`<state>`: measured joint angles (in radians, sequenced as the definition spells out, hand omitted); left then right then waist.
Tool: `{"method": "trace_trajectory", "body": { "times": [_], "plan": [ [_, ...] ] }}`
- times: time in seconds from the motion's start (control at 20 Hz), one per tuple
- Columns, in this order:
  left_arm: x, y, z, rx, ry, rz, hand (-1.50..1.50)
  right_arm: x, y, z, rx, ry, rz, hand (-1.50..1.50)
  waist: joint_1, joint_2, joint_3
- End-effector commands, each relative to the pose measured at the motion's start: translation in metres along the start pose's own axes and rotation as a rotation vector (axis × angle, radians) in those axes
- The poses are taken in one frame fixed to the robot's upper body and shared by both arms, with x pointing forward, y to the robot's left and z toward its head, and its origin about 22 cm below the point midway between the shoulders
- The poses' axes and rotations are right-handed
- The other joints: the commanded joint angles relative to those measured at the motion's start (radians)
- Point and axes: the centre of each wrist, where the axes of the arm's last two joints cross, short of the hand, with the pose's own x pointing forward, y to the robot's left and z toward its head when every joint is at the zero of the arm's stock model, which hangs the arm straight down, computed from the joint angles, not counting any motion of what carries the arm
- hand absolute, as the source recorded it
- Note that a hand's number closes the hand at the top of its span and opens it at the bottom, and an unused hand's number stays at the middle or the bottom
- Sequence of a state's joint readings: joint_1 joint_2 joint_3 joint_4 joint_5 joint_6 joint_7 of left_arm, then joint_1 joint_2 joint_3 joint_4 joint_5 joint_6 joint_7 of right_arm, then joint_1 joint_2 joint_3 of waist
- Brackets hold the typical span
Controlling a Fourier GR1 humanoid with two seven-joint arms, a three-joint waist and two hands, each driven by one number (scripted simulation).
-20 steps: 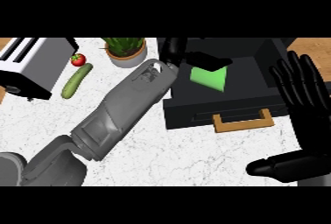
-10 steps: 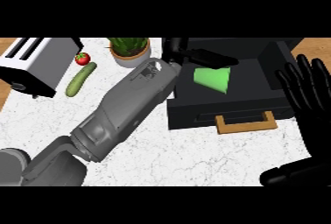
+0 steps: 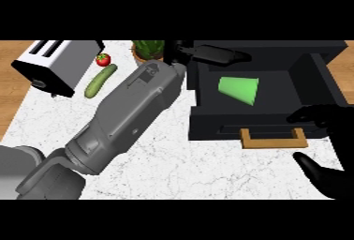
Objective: Pick up the cup, place it into the drawer and close the drawer
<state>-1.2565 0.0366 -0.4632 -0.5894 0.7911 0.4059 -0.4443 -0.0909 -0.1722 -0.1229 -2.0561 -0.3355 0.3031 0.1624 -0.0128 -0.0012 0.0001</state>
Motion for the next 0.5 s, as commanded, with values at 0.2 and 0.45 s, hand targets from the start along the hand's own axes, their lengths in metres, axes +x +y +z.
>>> {"method": "trace_trajectory", "body": {
  "times": [0.2, 0.45],
  "plan": [
    [0.002, 0.063, 0.027, 0.098, -0.004, 0.074, -1.50, 0.009, 0.004, 0.003, 0.092, 0.082, 0.229, 1.50, 0.055, -0.013, -0.001],
    [0.005, 0.096, 0.062, 0.152, 0.019, 0.070, -1.50, 0.007, 0.010, 0.014, 0.149, 0.138, 0.326, 1.50, 0.044, -0.011, 0.000]
  ]
}}
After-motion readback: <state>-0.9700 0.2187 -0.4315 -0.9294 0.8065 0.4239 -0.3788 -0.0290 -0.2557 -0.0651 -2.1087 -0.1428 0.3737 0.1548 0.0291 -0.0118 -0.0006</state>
